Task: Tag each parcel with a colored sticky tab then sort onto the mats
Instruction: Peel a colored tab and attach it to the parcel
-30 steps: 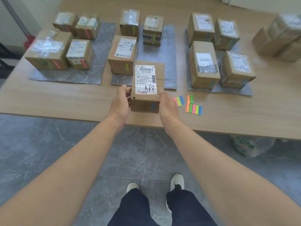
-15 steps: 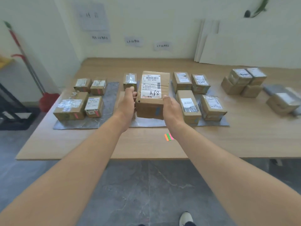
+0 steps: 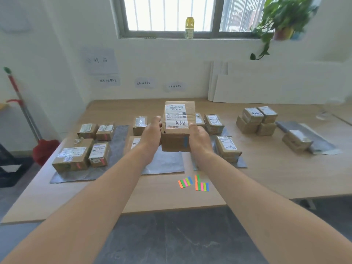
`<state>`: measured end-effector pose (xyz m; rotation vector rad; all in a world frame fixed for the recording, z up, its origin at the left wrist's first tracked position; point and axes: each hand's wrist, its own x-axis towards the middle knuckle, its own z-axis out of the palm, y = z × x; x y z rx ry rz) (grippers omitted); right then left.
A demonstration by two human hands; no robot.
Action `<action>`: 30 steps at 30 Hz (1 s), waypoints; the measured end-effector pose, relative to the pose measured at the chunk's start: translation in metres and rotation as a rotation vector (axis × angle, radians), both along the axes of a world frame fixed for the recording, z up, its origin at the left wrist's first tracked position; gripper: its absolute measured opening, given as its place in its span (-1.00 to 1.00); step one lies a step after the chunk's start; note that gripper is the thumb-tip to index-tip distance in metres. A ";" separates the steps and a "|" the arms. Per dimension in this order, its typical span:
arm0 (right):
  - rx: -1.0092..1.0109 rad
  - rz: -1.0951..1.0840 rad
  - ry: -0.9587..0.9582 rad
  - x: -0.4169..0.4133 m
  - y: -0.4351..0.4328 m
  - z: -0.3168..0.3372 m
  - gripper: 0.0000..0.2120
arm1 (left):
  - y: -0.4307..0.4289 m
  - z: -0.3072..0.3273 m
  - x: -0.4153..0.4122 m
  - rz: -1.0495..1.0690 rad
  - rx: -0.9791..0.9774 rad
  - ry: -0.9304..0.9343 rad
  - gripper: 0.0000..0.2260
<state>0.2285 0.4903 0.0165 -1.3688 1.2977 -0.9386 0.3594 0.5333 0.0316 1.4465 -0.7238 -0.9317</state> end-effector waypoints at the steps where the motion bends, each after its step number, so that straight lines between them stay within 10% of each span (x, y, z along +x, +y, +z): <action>1: 0.008 -0.004 0.000 -0.004 -0.005 -0.001 -0.57 | -0.005 0.000 -0.005 0.006 -0.004 -0.001 -0.58; 30: 0.227 0.038 0.007 -0.048 -0.292 -0.061 -0.58 | -0.264 -0.048 -0.041 0.056 0.206 0.108 -0.53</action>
